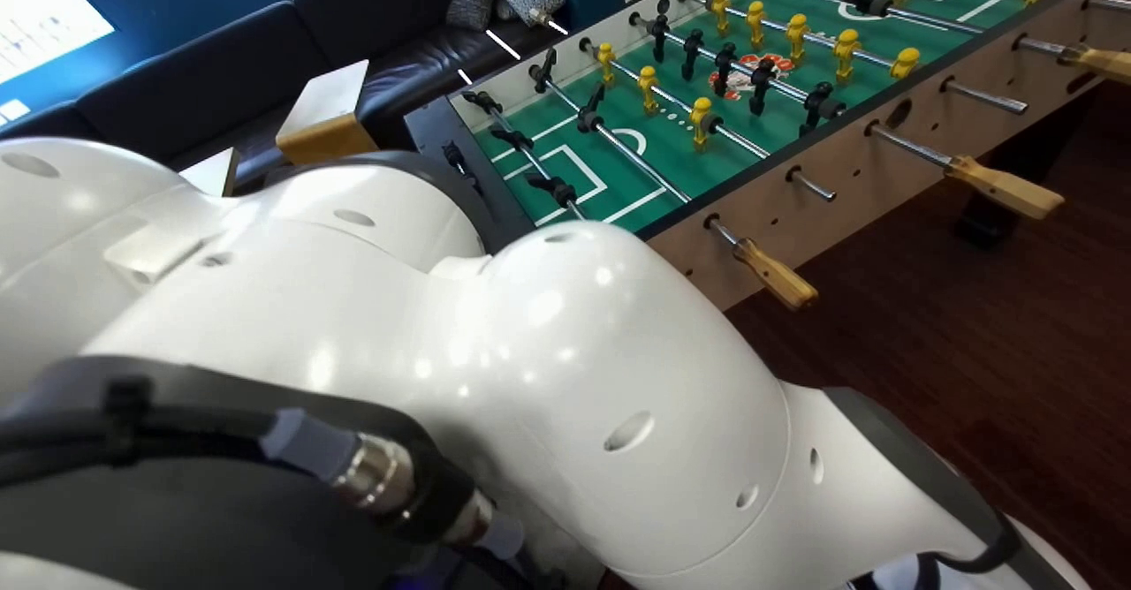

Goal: Rotate the first rod on the right side of the foosball table

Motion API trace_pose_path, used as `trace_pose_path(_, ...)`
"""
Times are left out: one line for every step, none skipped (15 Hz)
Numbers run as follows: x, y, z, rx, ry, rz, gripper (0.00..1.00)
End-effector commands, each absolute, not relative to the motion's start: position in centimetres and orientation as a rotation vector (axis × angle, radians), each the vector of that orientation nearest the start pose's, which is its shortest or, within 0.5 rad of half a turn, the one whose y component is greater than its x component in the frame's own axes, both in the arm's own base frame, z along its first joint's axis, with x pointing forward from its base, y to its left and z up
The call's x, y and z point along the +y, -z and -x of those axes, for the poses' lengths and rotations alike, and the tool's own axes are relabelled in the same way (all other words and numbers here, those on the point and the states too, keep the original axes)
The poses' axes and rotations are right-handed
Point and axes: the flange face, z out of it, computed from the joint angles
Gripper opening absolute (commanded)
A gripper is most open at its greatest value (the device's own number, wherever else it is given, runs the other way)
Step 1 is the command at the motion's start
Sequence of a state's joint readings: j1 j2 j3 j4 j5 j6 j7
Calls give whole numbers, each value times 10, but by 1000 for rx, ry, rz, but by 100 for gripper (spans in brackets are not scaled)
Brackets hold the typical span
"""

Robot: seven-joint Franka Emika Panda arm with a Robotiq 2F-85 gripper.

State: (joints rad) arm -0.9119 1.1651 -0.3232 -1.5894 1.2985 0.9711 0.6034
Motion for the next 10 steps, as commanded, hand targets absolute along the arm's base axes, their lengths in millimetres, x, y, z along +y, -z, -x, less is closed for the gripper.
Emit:
trace_pose_path(-420,-57,-294,1465,-981,556,100)
trace_pose_path(-417,-66,-293,1481,-963,577,100)
trace_pose_path(-415,-74,-293,1502,-942,599,100)
trace_pose_path(-411,-83,-291,1533,-921,629,100)
trace_pose_path(-407,-91,-291,1563,-900,659,100)
trace_pose_path(-402,-99,-292,1601,-880,693,100)
trace_pose_path(-399,-105,-294,1633,-867,725,100)
trace_pose_path(-393,-112,-296,1673,-859,761,100)
trace_pose_path(-388,-118,-299,1711,-855,798,100)
trace_pose_path(-383,-125,-302,1751,-851,842,100)
